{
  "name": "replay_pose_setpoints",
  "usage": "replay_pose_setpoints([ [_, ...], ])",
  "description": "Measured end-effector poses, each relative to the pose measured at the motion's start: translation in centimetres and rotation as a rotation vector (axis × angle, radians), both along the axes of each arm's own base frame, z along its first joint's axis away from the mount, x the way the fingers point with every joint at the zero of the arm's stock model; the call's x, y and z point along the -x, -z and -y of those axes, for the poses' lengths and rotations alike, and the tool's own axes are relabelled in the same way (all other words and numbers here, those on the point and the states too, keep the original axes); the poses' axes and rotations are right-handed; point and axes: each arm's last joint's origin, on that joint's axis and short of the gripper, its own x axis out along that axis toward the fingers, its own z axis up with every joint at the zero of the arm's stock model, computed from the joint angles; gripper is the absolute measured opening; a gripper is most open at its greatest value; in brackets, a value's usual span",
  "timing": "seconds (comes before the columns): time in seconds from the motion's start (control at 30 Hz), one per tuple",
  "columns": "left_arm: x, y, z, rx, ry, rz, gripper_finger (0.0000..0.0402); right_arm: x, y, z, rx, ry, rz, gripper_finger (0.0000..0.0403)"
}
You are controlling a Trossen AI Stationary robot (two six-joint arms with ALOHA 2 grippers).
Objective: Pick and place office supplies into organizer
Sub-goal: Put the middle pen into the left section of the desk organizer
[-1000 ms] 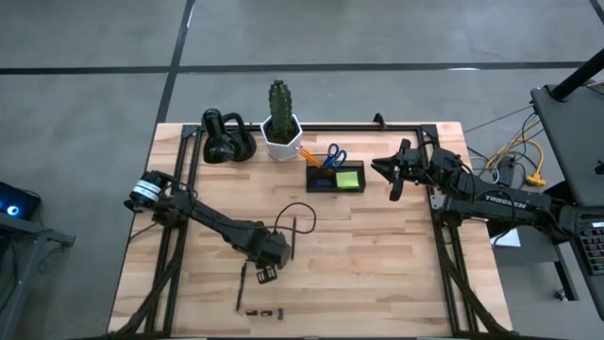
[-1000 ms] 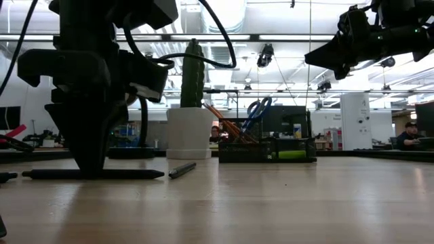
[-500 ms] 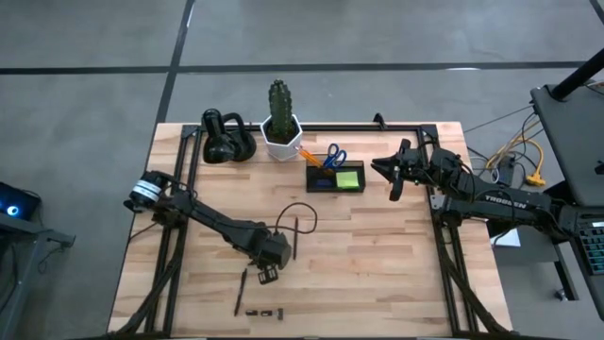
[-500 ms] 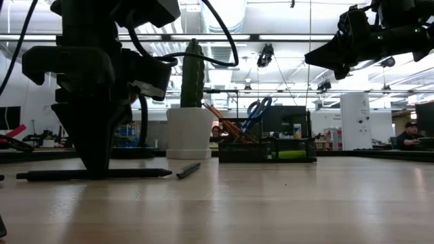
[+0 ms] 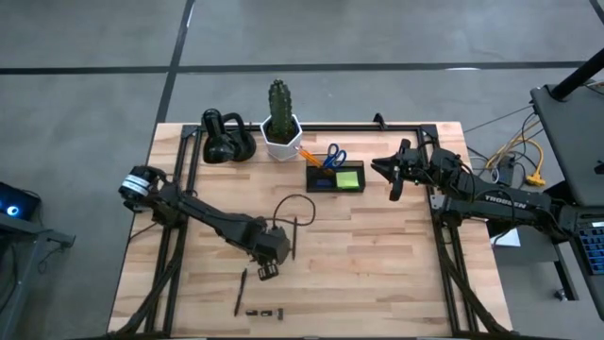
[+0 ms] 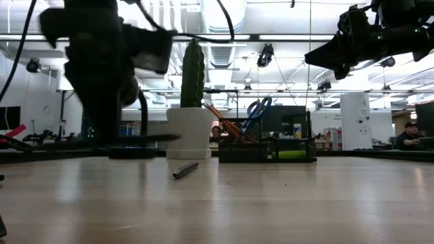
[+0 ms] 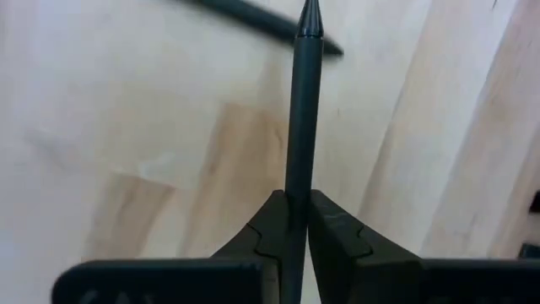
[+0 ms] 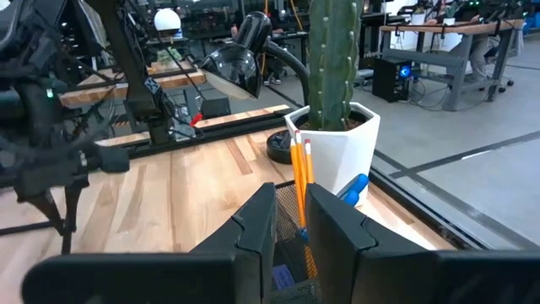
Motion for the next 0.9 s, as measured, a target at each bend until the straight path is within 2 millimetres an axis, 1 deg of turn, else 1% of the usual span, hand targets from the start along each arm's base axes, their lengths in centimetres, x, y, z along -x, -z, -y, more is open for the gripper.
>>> replay_pose_setpoints([
  [0.1,0.0,-1.1,-0.8,-0.036,-0.039,0.056,0.0015,0.0,0.0,0.0,-0.008,0.000,0.002,0.0057],
  [0.23,-0.3,-2.8,-2.6,-0.086,-0.121,0.163,0.0015,0.0,0.0,0.0,-0.020,0.001,0.006,0.0057],
  [0.33,-0.8,-4.4,-4.1,-0.117,-0.195,0.281,0.0015,0.0,0.0,0.0,-0.021,0.001,0.005,0.0057],
  [0.57,-2.5,-7.3,-7.7,-0.238,-0.279,0.567,0.0015,0.0,0.0,0.0,-0.023,0.000,0.005,0.0057],
  [0.77,-4.1,-8.5,-11.0,-0.331,-0.324,0.757,0.0015,0.0,0.0,0.0,-0.024,0.000,0.005,0.0057],
  [0.9,-5.0,-8.6,-13.2,-0.398,-0.342,0.835,0.0015,0.0,0.0,0.0,-0.036,0.000,0.008,0.0057],
])
